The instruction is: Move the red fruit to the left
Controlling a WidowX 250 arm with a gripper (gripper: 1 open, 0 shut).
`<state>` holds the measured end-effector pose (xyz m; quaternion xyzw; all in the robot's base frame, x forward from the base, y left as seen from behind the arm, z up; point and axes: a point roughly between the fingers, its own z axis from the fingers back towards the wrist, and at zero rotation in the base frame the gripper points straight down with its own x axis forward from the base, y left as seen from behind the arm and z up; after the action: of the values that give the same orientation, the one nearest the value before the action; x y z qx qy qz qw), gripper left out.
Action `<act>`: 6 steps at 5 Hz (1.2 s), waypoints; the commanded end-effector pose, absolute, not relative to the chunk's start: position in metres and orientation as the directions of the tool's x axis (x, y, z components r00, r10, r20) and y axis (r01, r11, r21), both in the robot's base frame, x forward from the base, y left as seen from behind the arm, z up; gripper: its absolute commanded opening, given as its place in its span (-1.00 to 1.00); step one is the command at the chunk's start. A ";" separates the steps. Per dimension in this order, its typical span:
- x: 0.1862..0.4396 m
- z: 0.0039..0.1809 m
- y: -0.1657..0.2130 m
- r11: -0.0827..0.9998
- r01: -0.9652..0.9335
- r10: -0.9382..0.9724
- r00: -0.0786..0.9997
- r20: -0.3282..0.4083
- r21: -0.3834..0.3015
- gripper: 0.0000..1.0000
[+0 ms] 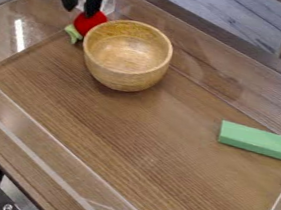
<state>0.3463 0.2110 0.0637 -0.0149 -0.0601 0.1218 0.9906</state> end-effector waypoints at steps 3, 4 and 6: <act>0.338 0.106 0.215 0.950 -0.311 0.309 0.934 0.179 -0.022 -1.00; 0.339 0.112 0.217 0.949 -0.315 0.313 0.933 0.179 -0.017 -1.00; 0.358 0.100 0.212 0.942 -0.335 0.333 0.929 0.163 -0.015 1.00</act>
<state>0.3491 0.2086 0.0742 -0.0084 -0.0467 0.1699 0.9843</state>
